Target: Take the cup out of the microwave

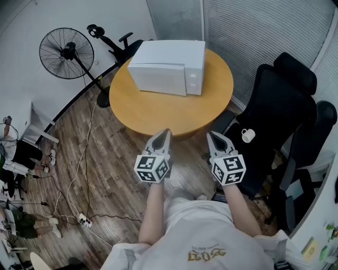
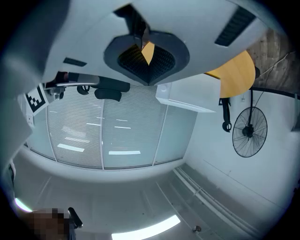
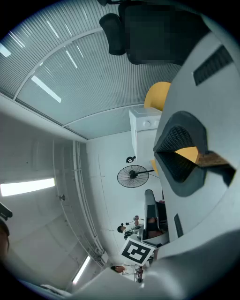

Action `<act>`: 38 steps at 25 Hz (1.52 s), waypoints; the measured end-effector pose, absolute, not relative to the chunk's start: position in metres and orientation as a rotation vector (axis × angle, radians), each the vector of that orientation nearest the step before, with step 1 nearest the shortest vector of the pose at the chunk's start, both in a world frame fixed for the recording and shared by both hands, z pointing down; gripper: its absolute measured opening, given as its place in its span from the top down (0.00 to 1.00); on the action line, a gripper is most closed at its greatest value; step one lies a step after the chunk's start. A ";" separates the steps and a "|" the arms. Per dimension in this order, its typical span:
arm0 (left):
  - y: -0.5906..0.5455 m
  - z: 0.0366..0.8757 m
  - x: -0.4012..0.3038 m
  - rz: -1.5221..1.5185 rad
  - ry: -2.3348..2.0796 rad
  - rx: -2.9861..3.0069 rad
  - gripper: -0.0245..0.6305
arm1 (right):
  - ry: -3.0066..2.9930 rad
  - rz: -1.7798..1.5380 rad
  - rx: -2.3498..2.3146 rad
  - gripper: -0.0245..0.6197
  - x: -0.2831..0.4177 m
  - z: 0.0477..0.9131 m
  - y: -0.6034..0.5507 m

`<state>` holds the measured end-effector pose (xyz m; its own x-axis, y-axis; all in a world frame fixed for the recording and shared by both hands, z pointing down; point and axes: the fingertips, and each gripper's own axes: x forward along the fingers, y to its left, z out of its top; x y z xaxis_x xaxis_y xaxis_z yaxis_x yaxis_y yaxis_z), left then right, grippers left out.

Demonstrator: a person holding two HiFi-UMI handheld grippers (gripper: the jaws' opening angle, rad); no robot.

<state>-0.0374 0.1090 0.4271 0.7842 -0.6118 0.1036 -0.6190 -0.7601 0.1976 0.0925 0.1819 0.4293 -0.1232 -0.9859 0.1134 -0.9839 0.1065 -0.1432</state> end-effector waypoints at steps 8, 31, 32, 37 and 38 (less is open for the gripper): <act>0.106 0.428 -0.037 0.037 -0.954 2.747 0.94 | 2.313 -0.306 -2.071 0.95 0.096 0.431 0.178; 0.078 0.443 -0.010 0.029 -0.923 2.670 0.55 | 2.241 -0.448 -2.100 0.64 0.128 0.455 0.167; 0.073 0.445 -0.006 0.040 -0.924 2.674 0.55 | 2.238 -0.456 -2.106 0.64 0.133 0.457 0.163; 0.029 0.456 0.021 0.088 -0.949 2.698 0.55 | 2.245 -0.467 -2.109 0.65 0.154 0.466 0.125; 0.019 0.457 0.026 0.096 -0.951 2.701 0.55 | 2.243 -0.473 -2.108 0.65 0.159 0.467 0.115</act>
<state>0.0264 0.0186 0.4567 0.7815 -0.6050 0.1525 -0.6232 -0.7458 0.2352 0.1589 0.1146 0.4673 -0.0836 -0.9790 0.1861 -0.9707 0.0378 -0.2372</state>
